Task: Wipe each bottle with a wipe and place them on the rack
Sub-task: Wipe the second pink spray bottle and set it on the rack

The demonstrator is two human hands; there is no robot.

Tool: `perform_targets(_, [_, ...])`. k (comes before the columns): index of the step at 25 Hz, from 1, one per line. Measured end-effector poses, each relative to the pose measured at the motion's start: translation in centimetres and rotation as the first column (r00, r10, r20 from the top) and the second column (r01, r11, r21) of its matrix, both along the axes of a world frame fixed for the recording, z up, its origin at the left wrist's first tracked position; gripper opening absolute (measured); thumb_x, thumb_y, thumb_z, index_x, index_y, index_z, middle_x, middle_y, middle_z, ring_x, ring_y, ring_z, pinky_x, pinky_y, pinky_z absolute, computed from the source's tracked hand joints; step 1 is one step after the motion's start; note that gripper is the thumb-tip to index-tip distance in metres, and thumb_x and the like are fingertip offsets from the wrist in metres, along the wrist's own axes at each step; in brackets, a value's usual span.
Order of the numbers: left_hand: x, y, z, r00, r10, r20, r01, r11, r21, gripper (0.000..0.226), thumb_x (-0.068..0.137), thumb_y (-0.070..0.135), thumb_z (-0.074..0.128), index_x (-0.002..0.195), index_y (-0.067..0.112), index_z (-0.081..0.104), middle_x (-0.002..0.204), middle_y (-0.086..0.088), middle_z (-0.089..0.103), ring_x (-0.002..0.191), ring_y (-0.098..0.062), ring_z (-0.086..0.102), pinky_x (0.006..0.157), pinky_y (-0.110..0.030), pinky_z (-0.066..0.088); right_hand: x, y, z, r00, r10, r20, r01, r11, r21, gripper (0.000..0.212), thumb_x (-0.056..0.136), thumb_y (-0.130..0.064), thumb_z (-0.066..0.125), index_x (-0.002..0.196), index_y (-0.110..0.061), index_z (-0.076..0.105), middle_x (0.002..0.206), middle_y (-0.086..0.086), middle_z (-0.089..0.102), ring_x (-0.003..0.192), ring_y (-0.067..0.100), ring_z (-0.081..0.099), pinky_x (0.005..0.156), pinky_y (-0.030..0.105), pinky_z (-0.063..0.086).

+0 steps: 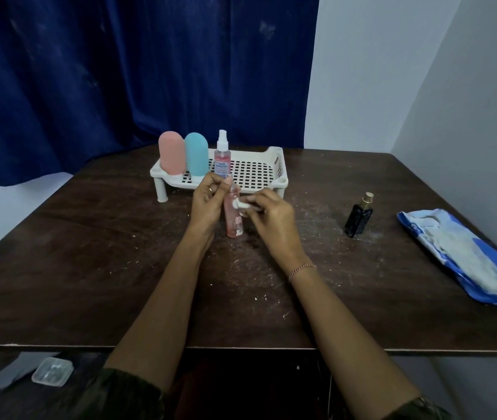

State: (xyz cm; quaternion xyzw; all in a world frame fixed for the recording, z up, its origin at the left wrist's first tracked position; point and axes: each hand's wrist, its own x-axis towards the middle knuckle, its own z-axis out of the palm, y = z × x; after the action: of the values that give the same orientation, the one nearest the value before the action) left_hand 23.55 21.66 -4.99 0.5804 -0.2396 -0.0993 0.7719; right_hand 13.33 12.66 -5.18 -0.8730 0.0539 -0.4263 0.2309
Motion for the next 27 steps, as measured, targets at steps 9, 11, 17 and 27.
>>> perform_targets(9, [0.1, 0.1, 0.0, 1.000, -0.002, -0.011, 0.002, 1.000, -0.001, 0.011, 0.092, 0.018, 0.056, 0.082, 0.016, 0.053, 0.087, -0.004, 0.066, 0.077, -0.007, 0.064, 0.070, -0.019, 0.052, 0.0, -0.2, -0.3, 0.998, 0.056, -0.041, -0.053, 0.997, 0.056, 0.016, 0.075, -0.003, 0.073, 0.090, -0.001, 0.069, 0.089, 0.007, 0.065, 0.079, 0.011, 0.060, 0.075, 0.023, 0.053])
perform_targets(11, [0.1, 0.1, 0.0, 1.000, -0.006, -0.002, 0.006, 1.000, -0.011, 0.011, 0.092, 0.017, 0.056, 0.082, 0.016, 0.054, 0.087, -0.005, 0.066, 0.077, -0.008, 0.064, 0.070, -0.020, 0.052, -0.2, 0.2, -0.4, 0.994, 0.087, -0.066, -0.088, 0.996, -0.011, 0.017, 0.075, -0.004, 0.072, 0.092, 0.000, 0.068, 0.089, 0.007, 0.065, 0.078, 0.013, 0.059, 0.074, 0.022, 0.051])
perform_targets(17, [-0.5, 0.0, 0.3, 0.997, -0.046, 0.069, 0.046, 0.999, 0.001, 0.015, 0.092, 0.012, 0.056, 0.078, 0.016, 0.053, 0.072, 0.006, 0.064, 0.066, 0.000, 0.061, 0.065, -0.016, 0.048, 0.4, 0.1, 0.3, 0.994, -0.013, 0.107, -0.004, 0.988, 0.154, 0.014, 0.078, -0.003, 0.070, 0.092, -0.003, 0.068, 0.089, 0.007, 0.063, 0.079, 0.011, 0.058, 0.074, 0.015, 0.048])
perform_targets(27, [-0.2, 0.4, 0.3, 1.000, -0.025, 0.014, 0.025, 1.000, 0.003, 0.010, 0.092, 0.015, 0.057, 0.082, 0.015, 0.054, 0.083, -0.005, 0.065, 0.077, -0.012, 0.062, 0.079, -0.034, 0.051, 0.0, 0.7, -0.7, 1.000, 0.020, -0.004, -0.020, 0.999, 0.040, 0.015, 0.074, -0.002, 0.072, 0.088, 0.002, 0.069, 0.087, 0.008, 0.061, 0.074, 0.008, 0.055, 0.072, 0.006, 0.044])
